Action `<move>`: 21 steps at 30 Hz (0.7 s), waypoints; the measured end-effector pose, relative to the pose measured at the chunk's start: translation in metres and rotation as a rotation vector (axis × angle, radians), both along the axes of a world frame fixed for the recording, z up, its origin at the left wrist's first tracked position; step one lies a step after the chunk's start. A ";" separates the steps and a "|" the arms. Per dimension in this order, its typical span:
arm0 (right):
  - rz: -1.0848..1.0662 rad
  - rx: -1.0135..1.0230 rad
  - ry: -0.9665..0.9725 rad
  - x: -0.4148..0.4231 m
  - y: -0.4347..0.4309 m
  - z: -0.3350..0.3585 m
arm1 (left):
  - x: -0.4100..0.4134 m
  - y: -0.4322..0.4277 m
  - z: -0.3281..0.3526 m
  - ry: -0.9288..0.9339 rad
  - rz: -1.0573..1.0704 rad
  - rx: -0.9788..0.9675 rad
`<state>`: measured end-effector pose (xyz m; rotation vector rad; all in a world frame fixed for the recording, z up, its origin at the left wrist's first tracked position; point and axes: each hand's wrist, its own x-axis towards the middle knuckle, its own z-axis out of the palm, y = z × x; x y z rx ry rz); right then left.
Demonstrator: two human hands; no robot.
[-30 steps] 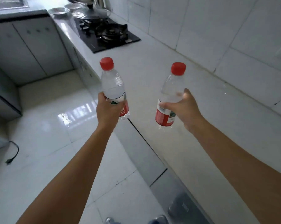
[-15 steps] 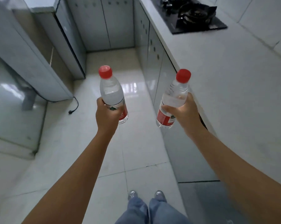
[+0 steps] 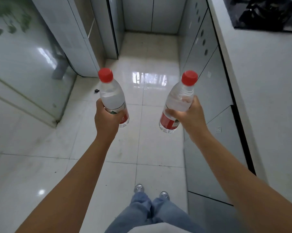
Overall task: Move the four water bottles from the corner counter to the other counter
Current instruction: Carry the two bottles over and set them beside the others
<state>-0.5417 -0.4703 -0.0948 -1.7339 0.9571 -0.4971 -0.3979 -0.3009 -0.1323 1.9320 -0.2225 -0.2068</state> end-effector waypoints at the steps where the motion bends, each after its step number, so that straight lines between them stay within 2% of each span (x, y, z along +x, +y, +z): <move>1: 0.002 -0.003 0.002 0.004 0.000 -0.001 | 0.004 -0.001 -0.001 0.001 -0.005 -0.006; 11: -0.061 -0.032 -0.014 0.028 -0.046 -0.003 | 0.056 -0.060 -0.004 -0.008 -0.045 -0.022; 21: -0.120 -0.011 -0.002 0.098 -0.169 -0.019 | 0.137 -0.184 -0.017 -0.034 -0.106 -0.024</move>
